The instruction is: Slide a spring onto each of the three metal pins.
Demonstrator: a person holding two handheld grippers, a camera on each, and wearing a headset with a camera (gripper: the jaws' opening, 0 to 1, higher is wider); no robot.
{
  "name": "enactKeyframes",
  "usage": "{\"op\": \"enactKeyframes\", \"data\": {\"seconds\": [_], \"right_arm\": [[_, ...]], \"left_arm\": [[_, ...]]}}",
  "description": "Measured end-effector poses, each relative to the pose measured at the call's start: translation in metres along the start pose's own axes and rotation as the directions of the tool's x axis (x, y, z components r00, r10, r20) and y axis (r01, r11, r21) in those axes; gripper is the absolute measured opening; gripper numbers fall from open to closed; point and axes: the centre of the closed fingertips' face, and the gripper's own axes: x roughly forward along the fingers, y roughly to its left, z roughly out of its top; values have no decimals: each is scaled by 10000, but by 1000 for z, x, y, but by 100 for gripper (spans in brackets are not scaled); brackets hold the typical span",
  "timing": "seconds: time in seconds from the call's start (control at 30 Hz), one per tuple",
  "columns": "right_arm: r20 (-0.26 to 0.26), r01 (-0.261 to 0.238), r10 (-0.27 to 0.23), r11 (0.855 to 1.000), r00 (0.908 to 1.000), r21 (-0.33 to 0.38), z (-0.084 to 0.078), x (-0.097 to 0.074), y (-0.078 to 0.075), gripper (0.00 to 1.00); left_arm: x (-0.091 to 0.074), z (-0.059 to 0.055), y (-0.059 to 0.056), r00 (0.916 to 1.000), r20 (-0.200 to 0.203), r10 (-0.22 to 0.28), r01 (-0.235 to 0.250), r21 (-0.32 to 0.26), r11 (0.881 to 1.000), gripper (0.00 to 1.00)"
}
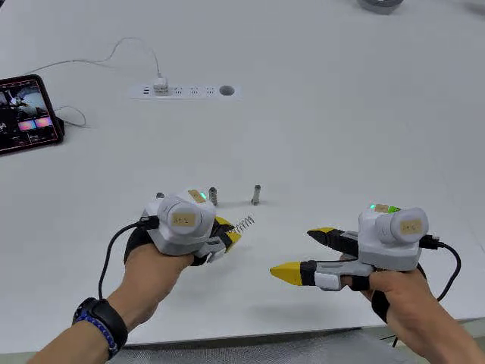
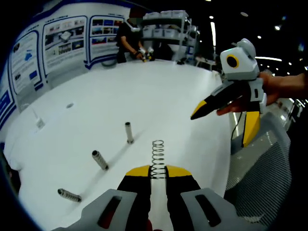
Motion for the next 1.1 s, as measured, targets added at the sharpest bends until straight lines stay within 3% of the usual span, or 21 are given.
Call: {"op": "enactKeyframes", "data": {"seconds": [0.63,0.9,1.1], "right_arm": [[93,-409,409,9992,9991,-5,9,2,7,77],[506,-914,894,9951,9947,381,21,7,17,73],[307,-1333,1320,9900,9908,462,22,14,26,65]], "left_arm": [[-45,-6,11,9990,215,396,-393,-123,9992,10],[-56,-7,3,9993,256,271,-275,143,9995,10],[-63,-10,-9,9999,144,37,-44,476,9989,10]]}}
